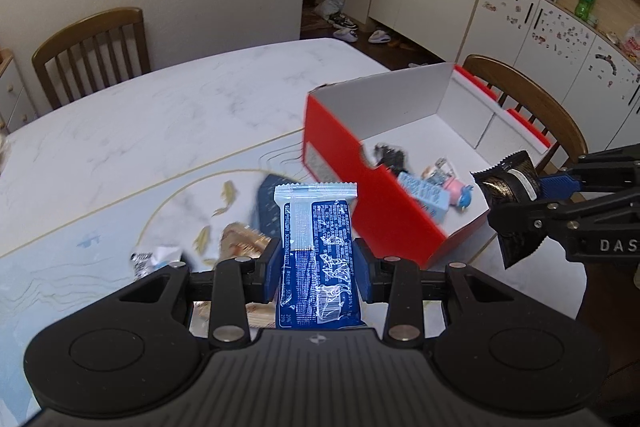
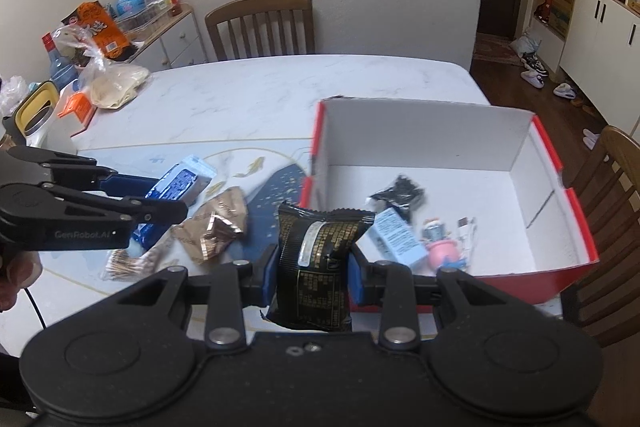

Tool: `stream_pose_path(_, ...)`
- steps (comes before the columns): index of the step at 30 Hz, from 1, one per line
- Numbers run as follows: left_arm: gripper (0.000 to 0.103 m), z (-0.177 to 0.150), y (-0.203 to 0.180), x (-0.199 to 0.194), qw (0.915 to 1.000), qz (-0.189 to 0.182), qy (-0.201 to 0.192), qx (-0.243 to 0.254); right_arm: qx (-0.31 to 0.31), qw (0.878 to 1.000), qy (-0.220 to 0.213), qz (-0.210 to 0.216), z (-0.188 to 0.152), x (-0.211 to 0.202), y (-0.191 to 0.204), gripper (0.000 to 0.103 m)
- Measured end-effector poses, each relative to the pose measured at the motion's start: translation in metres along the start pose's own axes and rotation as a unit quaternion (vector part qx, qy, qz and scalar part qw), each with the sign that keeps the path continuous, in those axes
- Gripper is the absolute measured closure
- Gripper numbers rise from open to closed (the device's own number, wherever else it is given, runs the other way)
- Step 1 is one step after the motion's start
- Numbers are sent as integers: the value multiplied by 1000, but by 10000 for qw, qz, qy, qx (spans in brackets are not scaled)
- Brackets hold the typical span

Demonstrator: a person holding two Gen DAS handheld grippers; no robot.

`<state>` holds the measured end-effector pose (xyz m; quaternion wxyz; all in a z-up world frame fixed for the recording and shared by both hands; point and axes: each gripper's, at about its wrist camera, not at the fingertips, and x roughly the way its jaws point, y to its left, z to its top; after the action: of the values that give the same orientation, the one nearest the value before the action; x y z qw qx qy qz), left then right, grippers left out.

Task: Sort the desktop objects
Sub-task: 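Carry the black packet and the toothpaste box over the shoebox with both tools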

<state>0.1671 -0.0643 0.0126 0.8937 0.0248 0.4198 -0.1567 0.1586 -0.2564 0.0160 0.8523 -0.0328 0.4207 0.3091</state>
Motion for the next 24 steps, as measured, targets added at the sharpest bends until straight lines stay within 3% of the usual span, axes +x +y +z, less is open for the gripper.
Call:
stream_pose_path(13,67,36,-59,24,9991,-161,-134,365,78,9997,-125,-180,9,0,-61,70)
stream_pose_path(24,67,60,-96,66,9975,-287,22,641,182,9992,-19,-349,16,18,-109,70)
